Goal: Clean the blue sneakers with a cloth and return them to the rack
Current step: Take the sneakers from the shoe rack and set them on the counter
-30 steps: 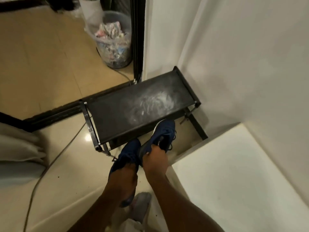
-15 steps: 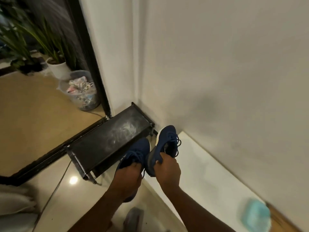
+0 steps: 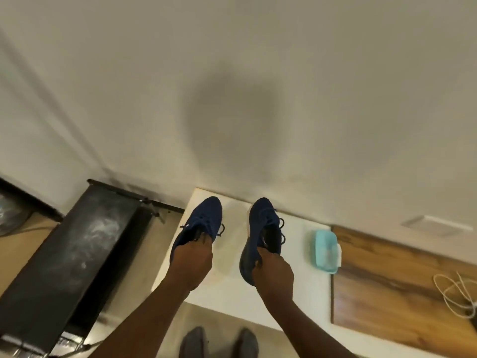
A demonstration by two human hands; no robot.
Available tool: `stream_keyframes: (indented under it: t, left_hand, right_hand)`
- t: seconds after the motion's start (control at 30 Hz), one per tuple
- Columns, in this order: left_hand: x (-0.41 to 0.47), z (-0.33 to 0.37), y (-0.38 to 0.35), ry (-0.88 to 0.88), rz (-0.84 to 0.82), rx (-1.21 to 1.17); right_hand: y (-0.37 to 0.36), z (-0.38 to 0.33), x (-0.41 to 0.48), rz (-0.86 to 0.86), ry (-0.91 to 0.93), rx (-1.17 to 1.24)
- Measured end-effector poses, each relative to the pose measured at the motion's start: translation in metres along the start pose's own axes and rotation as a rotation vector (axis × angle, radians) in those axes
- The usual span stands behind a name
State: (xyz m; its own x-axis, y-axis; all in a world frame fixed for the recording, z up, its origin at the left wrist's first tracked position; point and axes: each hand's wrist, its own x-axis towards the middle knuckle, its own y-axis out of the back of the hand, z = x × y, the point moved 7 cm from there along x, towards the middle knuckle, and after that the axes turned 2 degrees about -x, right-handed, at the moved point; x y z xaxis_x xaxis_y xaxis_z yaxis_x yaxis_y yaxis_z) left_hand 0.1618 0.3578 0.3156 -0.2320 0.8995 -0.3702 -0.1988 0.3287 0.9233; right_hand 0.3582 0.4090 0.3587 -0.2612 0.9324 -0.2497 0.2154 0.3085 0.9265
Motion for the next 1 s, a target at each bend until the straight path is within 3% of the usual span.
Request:
stream_keyframes:
  t: [0.2,0.33,0.63,0.77,1.0]
  left_hand:
    - [0.033,0.022,-0.057,-0.123,-0.114,0.075]
    - [0.044,0.035,-0.085,-0.198,-0.094,0.110]
    - [0.035,0.028,-0.156,-0.318,-0.100,0.115]
    - [0.033,0.030,-0.138,-0.335,0.014,-0.025]
    - [0.043,0.030,-0.128,-0.177,0.109,-0.369]
  right_hand:
    - [-0.038,0.062,-0.003,0.018,-0.091,-0.077]
    - [-0.070,0.077,-0.012,0.012,-0.106,-0.123]
    - [-0.126,0.094,-0.028,-0.154,-0.086,-0.085]
    - [-0.128,0.098,-0.028,-0.158,-0.096,-0.074]
    - [-0.128,0.100,-0.007,-0.075,0.035,-0.064]
